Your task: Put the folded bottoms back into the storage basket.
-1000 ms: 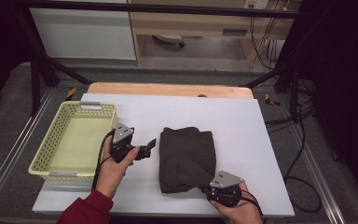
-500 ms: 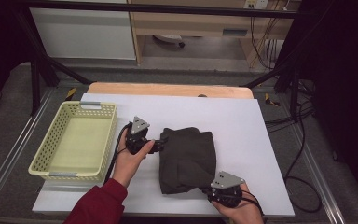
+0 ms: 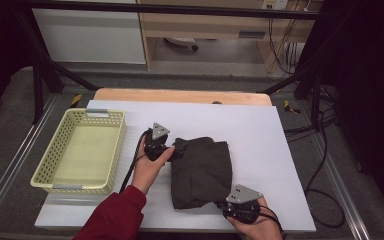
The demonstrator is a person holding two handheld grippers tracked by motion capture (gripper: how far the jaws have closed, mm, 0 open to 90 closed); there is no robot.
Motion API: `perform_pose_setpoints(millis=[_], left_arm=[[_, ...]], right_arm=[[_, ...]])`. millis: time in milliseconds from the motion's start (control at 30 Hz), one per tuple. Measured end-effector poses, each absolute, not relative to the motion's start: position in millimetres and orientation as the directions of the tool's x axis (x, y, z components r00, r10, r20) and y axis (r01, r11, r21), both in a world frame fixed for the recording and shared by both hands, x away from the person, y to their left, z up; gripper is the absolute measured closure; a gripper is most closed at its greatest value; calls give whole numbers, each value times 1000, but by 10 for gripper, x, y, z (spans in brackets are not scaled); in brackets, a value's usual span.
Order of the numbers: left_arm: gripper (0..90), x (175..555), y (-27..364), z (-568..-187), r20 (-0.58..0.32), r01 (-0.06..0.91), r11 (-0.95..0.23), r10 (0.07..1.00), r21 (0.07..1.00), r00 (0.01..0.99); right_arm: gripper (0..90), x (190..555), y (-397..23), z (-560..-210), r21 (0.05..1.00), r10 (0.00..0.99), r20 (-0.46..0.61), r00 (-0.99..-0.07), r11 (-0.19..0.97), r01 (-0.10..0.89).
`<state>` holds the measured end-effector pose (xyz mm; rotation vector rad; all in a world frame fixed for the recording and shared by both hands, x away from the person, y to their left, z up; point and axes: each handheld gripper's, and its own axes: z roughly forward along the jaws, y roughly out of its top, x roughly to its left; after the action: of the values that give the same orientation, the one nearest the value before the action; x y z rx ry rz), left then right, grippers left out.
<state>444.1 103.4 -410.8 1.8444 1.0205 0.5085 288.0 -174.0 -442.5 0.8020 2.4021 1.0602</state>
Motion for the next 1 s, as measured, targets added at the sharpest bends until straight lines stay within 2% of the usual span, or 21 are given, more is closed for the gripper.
perform_pose_setpoints(millis=[300, 433, 867, 1000], left_arm=[[67, 4528, 1049, -4179, -88, 453, -208, 831, 867, 550], [124, 4563, 1044, -4218, -83, 467, -219, 835, 857, 544], [141, 4656, 990, -4473, -110, 563, -268, 829, 782, 548], [185, 4669, 958, -4526, -133, 578, -267, 820, 771, 557]], right_arm=[[583, 2876, -1715, -4420, 760, 642, -128, -756, 553, 341], [582, 2878, -1708, -4420, 760, 640, -130, -757, 554, 338], [572, 2889, -1677, -4430, 762, 643, -123, -756, 549, 343], [573, 2902, -1666, -4431, 767, 645, -117, -755, 542, 344]])
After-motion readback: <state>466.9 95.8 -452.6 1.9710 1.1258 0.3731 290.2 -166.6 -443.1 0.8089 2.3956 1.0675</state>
